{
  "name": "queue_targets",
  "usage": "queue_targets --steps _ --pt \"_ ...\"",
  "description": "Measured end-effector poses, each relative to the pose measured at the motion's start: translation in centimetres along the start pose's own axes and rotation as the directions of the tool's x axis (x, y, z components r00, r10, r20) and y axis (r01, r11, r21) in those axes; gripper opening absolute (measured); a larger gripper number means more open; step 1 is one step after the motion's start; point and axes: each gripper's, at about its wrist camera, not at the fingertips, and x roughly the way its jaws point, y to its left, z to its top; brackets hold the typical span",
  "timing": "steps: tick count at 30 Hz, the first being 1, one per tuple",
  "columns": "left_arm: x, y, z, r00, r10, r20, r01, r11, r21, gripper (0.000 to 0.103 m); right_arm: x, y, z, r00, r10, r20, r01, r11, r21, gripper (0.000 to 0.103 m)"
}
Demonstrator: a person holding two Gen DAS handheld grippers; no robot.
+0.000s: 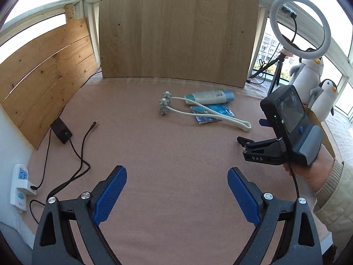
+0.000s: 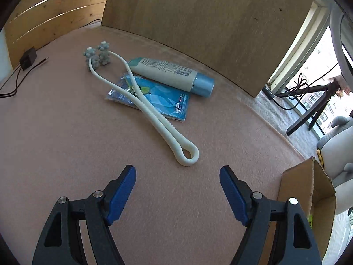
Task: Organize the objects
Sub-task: 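Grasp the white massage roller by its loop with the right tool, then grasp the roller's grey ball heads with the left tool while the right tool holds the loop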
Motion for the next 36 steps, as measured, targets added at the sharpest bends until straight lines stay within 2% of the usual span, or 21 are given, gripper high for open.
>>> queue_targets --steps 1,3,6,7,8,9,11,14,17,25,34,36 --pt "-0.6 0.6 0.3 1.000 0.010 0.013 -0.010 1.000 -0.002 0.095 0.8 -0.1 0.4 1.000 0.009 -0.007 -0.009 1.000 -0.020 0.074" --pt "-1.8 1.7 0.7 0.999 0.030 0.032 -0.030 0.999 -0.011 0.097 1.4 -0.4 1.3 0.999 0.034 0.031 -0.033 0.999 -0.032 0.075" --pt "-2.9 2.8 1.3 0.997 0.050 0.052 -0.049 0.998 -0.030 0.097 2.4 -0.7 2.3 0.996 0.086 0.018 -0.086 0.996 -0.031 0.074" --pt "-3.1 3.0 1.5 0.997 0.053 0.058 -0.051 0.998 -0.034 0.097 2.5 -0.7 2.5 0.995 0.104 0.011 -0.104 0.994 -0.025 0.071" --pt "-3.3 3.2 1.5 0.997 0.053 0.064 -0.050 0.998 -0.037 0.097 2.5 -0.8 2.7 0.991 0.136 -0.001 -0.136 0.991 -0.016 0.057" --pt "-3.5 3.2 1.5 0.996 0.055 0.069 -0.052 0.998 -0.042 0.097 2.4 -0.7 2.7 0.987 0.162 -0.007 -0.162 0.987 -0.007 0.052" --pt "-3.8 3.6 1.6 0.996 0.052 0.071 -0.048 0.997 -0.057 0.098 1.9 0.0 2.5 0.985 0.171 -0.010 -0.171 0.985 -0.013 0.032" --pt "-3.6 3.9 1.4 0.997 0.040 0.061 -0.035 0.997 -0.073 0.098 1.2 1.7 1.9 0.990 0.140 -0.008 -0.140 0.988 -0.062 0.026" --pt "-2.6 4.0 1.0 0.999 0.015 0.033 -0.012 0.995 -0.096 0.098 0.2 3.5 1.1 0.989 0.149 -0.009 -0.149 0.985 -0.082 0.019" --pt "2.9 5.4 -2.3 0.993 -0.057 -0.108 0.032 0.974 -0.223 0.098 -4.9 10.6 -4.5 0.980 0.200 0.006 -0.199 0.978 -0.068 0.016" --pt "9.0 3.1 -3.4 0.977 -0.099 -0.188 0.063 0.980 -0.190 0.097 -11.4 17.3 -11.0 0.970 0.242 -0.020 -0.243 0.966 -0.086 0.016" --pt "9.8 3.1 -3.7 0.977 -0.069 -0.203 0.032 0.983 -0.180 0.085 -11.8 17.4 -11.6 0.969 0.246 -0.017 -0.247 0.966 -0.080 0.016"
